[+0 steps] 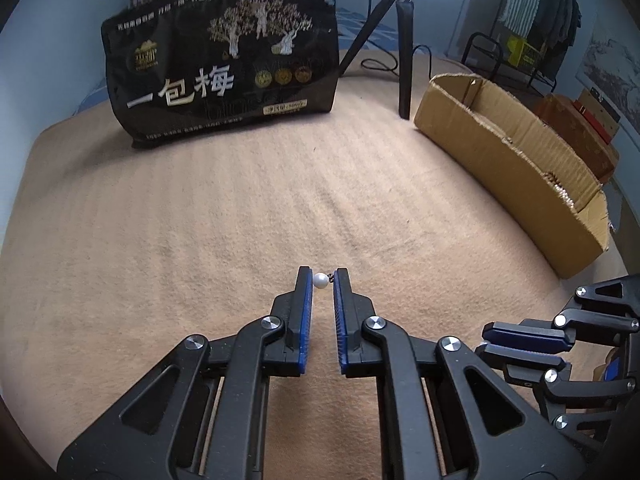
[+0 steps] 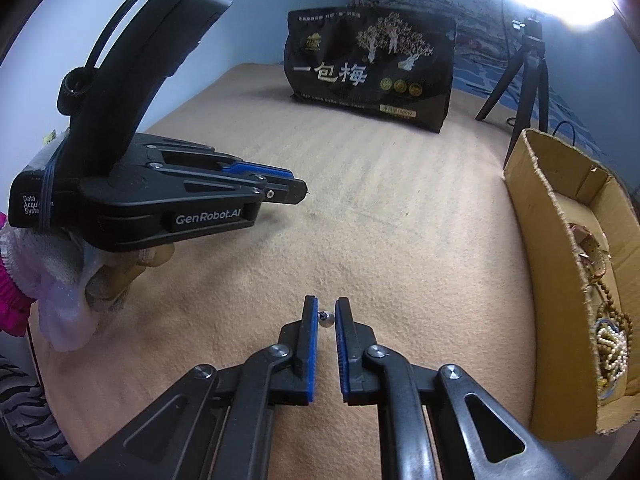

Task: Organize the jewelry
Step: 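Carry both pearl earrings over the cardboard box with both tools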

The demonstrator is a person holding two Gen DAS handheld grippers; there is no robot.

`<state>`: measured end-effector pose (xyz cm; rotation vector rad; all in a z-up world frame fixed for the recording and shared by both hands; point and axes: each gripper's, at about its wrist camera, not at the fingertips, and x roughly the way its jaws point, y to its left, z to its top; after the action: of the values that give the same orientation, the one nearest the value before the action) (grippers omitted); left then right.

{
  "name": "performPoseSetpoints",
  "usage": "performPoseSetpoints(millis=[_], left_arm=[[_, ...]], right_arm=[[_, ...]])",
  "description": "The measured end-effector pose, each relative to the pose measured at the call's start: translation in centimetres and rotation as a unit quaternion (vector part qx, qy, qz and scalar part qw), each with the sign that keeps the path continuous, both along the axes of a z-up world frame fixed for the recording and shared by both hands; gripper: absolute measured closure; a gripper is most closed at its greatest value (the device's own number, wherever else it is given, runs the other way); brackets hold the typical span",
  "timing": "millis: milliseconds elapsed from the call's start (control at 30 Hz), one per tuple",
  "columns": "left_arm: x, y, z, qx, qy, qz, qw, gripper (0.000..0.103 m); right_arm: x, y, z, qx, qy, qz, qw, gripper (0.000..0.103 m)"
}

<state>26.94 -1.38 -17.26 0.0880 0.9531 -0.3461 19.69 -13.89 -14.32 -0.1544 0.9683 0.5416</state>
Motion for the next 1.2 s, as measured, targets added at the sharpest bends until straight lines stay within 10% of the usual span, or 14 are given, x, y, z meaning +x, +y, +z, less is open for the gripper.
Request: performPoseSetpoints(millis=[1200], left_arm=[[-1.2,-11.7,7.8,-0.012,-0.083,-0.065,0.9944,0.094]], right_arm=[[-0.7,-12.0,5.9,0.013,-0.043,-0.126,0.991,0.097]])
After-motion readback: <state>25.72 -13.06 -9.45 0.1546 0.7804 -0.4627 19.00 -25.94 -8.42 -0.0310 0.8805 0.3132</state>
